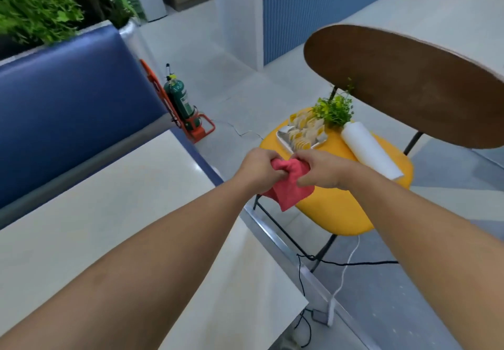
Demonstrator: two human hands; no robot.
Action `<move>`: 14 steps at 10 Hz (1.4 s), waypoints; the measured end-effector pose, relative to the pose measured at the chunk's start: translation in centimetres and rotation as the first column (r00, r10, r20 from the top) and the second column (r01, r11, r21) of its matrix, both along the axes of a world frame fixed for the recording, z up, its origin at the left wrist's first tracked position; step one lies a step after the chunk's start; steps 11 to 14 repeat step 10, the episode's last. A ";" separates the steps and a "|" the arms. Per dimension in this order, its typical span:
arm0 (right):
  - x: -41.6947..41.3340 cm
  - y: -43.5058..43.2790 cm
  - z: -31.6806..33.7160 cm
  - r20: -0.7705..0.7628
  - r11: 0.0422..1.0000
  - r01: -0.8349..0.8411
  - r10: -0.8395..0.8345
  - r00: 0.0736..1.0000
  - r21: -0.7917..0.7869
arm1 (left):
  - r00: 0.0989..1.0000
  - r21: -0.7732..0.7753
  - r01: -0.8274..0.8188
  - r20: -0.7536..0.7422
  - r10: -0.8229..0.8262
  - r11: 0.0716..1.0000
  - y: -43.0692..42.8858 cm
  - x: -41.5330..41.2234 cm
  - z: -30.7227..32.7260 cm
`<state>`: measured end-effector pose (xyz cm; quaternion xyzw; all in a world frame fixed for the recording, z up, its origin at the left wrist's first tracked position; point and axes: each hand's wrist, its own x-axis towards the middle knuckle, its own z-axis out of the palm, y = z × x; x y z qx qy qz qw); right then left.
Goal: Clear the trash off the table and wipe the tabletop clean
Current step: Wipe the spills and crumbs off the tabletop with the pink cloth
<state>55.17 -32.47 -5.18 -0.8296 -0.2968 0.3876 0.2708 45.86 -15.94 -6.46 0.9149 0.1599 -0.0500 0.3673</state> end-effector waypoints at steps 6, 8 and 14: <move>9.9 -10.3 -10.6 0.047 0.929 0.369 -0.368 0.929 -0.020 | 0.983 -0.316 -0.133 -0.164 0.084 0.939 -9.6 12.4 -10.7; 10.0 -10.5 -12.4 0.254 0.927 0.357 -0.320 0.913 -0.112 | 0.988 -0.182 -0.018 -0.153 -0.010 0.983 -10.9 12.7 -12.6; 9.5 -10.3 -11.4 0.412 0.933 0.316 -0.223 0.883 -0.174 | 0.994 0.029 0.077 -0.080 -0.075 0.997 -10.6 11.9 -11.7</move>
